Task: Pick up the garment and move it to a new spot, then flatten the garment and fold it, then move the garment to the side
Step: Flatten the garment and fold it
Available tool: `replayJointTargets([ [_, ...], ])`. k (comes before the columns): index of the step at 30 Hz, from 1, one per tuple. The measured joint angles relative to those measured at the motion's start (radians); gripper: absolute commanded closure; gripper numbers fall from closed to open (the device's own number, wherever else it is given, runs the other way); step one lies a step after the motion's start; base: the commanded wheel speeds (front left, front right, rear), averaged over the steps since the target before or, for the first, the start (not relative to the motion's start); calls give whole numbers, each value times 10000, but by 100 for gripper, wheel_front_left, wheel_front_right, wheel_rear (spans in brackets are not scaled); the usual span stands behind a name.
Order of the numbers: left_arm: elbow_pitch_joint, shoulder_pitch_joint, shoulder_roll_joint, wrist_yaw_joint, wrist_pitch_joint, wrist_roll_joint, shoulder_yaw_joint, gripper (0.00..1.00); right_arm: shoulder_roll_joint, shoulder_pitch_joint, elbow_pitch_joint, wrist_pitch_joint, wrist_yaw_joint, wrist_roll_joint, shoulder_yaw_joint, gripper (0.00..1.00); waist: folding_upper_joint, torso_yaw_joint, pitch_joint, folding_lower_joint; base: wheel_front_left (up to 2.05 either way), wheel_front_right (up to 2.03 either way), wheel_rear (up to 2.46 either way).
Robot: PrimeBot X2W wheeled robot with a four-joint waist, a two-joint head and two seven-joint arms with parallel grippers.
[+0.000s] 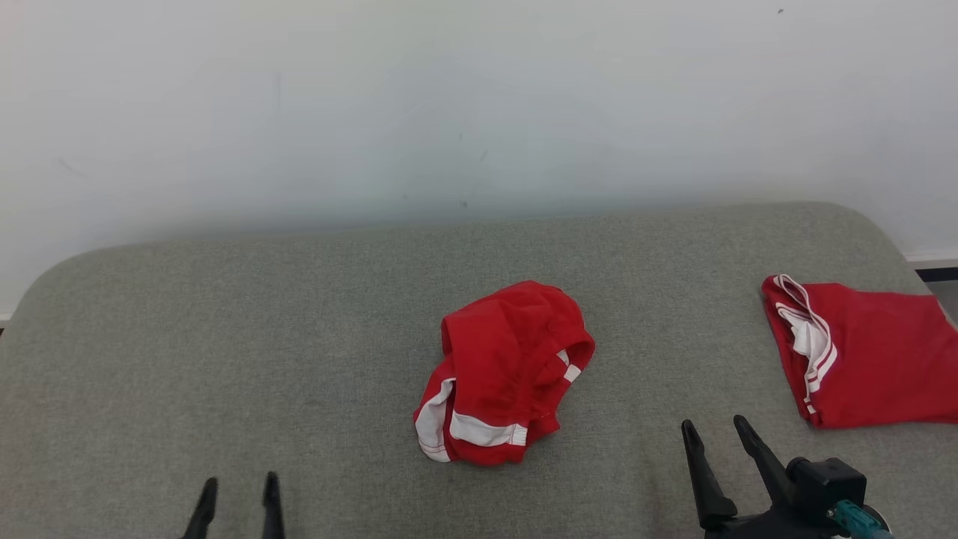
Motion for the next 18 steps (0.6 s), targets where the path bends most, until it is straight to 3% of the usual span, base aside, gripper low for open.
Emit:
replayJointTargets([
  [9,748,-1895,-77,-713,1549,-447,-2111,0,-27,-16,-171,82,0,-2,132,0,-1,-116,150,1,0,0,0],
  [18,1875,-3225,-96,-913,2128,-1467,-4297,0,-59,-251,-247,182,0,12,504,0,0,-844,387,1,0,0,0],
])
